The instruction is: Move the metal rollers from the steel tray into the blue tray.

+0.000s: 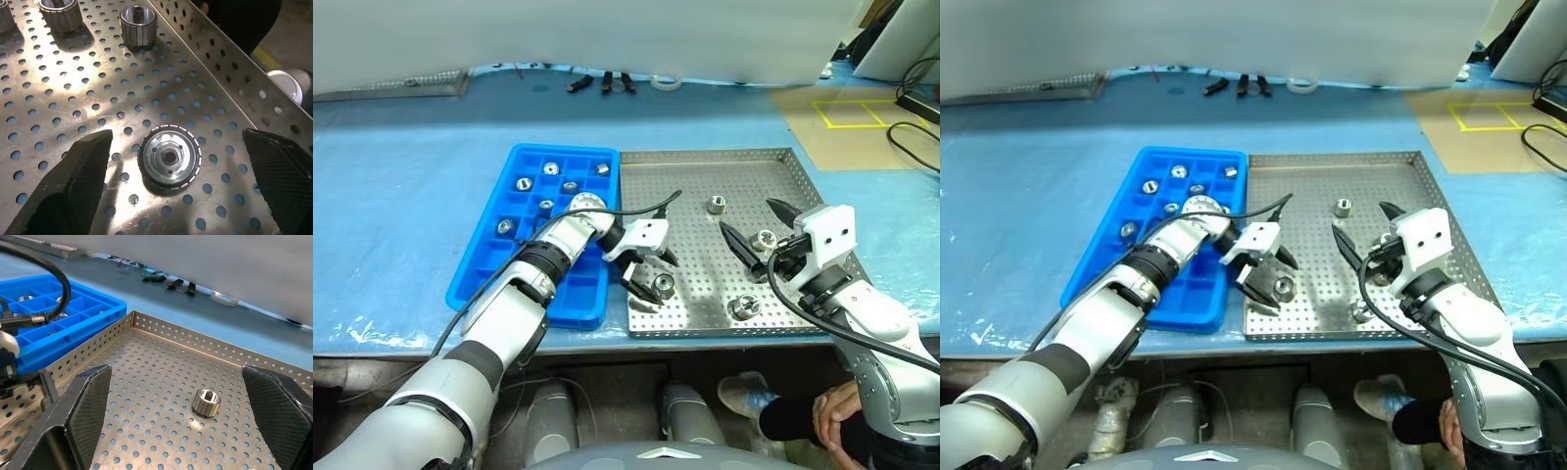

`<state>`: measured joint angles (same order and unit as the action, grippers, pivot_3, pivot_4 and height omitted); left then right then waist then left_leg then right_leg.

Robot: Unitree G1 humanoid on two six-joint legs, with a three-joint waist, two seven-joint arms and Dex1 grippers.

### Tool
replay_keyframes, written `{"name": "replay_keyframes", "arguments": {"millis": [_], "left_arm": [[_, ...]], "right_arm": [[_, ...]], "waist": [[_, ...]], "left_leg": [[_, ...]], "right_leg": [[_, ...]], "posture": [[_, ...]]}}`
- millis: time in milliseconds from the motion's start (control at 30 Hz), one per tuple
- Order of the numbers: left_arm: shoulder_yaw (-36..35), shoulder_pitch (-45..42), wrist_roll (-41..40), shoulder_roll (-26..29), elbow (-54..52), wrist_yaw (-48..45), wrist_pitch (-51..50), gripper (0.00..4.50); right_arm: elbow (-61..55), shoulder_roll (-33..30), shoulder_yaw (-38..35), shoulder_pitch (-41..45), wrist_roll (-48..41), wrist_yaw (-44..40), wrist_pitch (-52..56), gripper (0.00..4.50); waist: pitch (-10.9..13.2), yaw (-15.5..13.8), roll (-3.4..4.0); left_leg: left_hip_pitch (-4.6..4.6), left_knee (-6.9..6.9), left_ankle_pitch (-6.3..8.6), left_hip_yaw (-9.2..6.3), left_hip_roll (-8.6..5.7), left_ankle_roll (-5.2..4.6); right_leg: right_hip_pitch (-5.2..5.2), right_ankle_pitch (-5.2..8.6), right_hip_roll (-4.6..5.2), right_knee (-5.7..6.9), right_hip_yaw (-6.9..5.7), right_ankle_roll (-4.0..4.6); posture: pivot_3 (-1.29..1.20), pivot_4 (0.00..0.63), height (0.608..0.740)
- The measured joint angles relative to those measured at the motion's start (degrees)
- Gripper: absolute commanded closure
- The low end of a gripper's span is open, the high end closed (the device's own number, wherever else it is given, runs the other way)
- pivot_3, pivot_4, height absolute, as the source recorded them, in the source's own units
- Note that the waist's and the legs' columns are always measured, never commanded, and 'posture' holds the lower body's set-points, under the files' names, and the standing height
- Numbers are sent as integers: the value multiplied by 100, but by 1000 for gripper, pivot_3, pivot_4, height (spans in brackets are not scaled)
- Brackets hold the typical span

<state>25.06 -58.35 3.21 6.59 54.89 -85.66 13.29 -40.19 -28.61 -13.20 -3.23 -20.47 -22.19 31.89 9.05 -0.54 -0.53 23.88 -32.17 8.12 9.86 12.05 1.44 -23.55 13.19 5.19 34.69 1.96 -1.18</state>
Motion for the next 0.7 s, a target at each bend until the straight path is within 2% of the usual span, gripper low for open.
{"name": "replay_keyframes", "arguments": {"millis": [233,367,700], "left_arm": [[23,-18,294,-296,454,355,235,8],[23,-15,389,-273,522,303,251,8],[25,-6,548,-213,508,141,222,8]], "right_arm": [[-215,-98,53,-422,-163,-180,136,0],[-386,-352,75,-1054,-398,-550,374,0],[-811,-766,63,-1520,-935,-967,792,0]], "waist": [[0,91,0],[-1,178,1],[-2,298,3]], "left_leg": [[-42,1,2,7,-1,-1],[-43,8,4,7,11,-1],[-48,14,4,9,15,0]], "right_leg": [[39,4,5,-4,7,-5],[36,5,-1,-14,12,-6],[34,6,-3,-16,14,-6]], "posture": [[-473,150,740],[-473,150,740],[-455,150,740]]}}
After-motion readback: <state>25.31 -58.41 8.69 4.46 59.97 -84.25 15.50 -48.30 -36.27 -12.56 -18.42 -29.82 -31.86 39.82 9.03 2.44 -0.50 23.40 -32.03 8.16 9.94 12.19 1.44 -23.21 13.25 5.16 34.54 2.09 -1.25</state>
